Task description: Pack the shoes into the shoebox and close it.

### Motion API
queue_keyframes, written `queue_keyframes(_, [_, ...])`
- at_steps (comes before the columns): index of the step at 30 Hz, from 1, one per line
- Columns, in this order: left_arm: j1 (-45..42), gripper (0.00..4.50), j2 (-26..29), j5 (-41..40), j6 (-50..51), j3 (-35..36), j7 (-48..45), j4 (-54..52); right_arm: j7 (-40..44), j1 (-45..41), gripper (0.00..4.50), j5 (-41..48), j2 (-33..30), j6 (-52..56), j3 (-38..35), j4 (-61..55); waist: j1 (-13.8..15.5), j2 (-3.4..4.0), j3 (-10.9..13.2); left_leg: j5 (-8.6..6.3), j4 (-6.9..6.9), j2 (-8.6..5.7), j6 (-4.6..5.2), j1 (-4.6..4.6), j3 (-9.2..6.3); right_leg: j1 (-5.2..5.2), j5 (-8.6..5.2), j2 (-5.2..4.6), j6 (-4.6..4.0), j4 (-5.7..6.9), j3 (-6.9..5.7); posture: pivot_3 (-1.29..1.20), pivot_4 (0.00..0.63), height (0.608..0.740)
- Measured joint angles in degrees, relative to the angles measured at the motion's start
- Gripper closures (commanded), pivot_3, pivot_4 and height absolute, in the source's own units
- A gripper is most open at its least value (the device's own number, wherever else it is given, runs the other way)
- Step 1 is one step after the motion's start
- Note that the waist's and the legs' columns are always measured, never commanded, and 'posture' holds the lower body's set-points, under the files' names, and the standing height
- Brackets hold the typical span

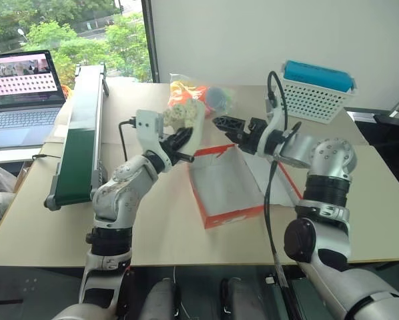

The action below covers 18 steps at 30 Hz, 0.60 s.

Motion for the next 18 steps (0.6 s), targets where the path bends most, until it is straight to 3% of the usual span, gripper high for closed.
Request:
queue_keyframes(11, [0.51, 4.45, 0.2, -0.51, 1.96, -1.67, -2.33, -1.62, -2.22, -2.81, 0.0, 1.13, 0.68, -1.48, 0.14, 3.56, -0.36, 0.07, 0.04, 0.0, 0.0, 0.0, 0.0, -0.04, -0.01, -0.07, -0.01, 0.02, 0.01, 0.0, 0.01, 0.0, 0.15, 0.699])
queue_keyframes(14, [0.51, 4.5, 0.15, -0.45, 1.95, -1.57, -2.24, -1.62, -2.23, -2.53, 0.62, 1.08, 1.23, -3.1, 1.09, 3.18, -0.37, 0.07, 0.04, 0.0, 0.0, 0.0, 0.0, -0.04, -0.01, -0.07, -0.01, 0.02, 0.01, -0.01, 0.01, 0.0, 0.15, 0.699])
queue_keyframes(18, [0.52, 4.5, 0.18, -0.32, 1.95, -1.59, -2.24, -1.62, -2.76, -1.26, 2.0, 1.08, 1.71, -4.4, 1.8, 1.65, -0.33, 0.07, 0.04, 0.0, 0.0, 0.0, 0.0, -0.05, -0.01, -0.07, -0.01, 0.02, 0.02, -0.01, 0.02, 0.0, 0.15, 0.699])
